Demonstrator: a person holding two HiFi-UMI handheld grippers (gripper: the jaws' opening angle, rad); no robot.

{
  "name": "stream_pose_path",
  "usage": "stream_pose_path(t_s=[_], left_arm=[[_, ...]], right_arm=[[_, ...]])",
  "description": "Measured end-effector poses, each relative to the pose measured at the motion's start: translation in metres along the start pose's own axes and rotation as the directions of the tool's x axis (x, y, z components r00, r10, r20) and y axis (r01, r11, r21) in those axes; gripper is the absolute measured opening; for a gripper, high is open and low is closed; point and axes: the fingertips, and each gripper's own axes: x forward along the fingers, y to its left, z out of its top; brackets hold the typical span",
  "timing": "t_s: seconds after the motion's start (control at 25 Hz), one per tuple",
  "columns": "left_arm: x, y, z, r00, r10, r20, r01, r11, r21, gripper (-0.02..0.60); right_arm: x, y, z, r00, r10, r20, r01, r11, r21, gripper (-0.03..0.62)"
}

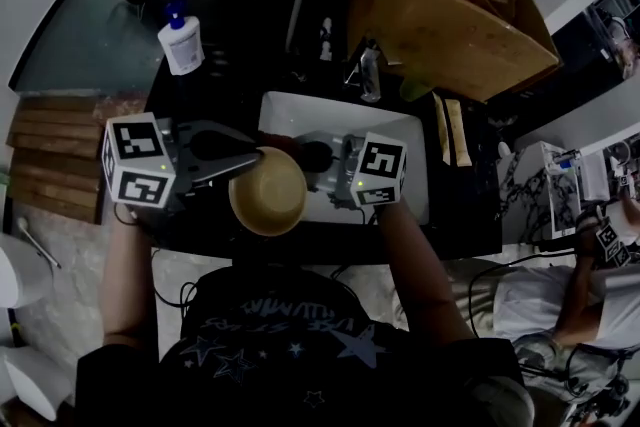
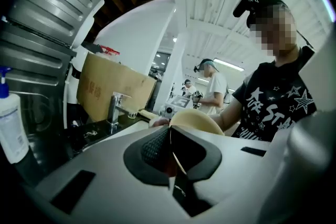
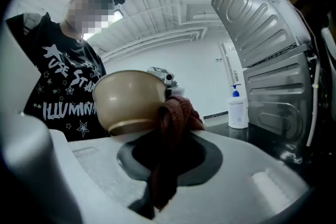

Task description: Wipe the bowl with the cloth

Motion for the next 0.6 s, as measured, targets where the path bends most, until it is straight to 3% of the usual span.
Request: stream_pose_path(t_s=[0.16,0.32,0.48,0.6], left_arm=[[-0.009,0.007,0.022,0.994,0.015,0.108,-0.012,1.0,-0.028,0.02],[-0.02,0.019,0.039,0.971,0.055,0.234,-0.036,0.996,-0.085,0.02],[-0.023,0.032,0.044,0.945,0.111,0.307,-0.072,0.988,-0.137,0.021],[-0.026,0.044,0.044,0.929,0.184,0.322,-0.142,0.978,-0.15,0.021]], right_arm=[[0.008,0.0,0.011,0.993,0.007,0.117,-0.01,1.0,0.028,0.058],[0.013,0.002,0.022,0.975,-0.012,0.222,-0.003,0.998,0.066,0.058],[0.019,0.006,0.026,0.965,-0.025,0.26,0.002,0.996,0.09,0.058],[0.024,0.013,0.022,0.966,-0.02,0.259,-0.008,0.994,0.107,0.058]])
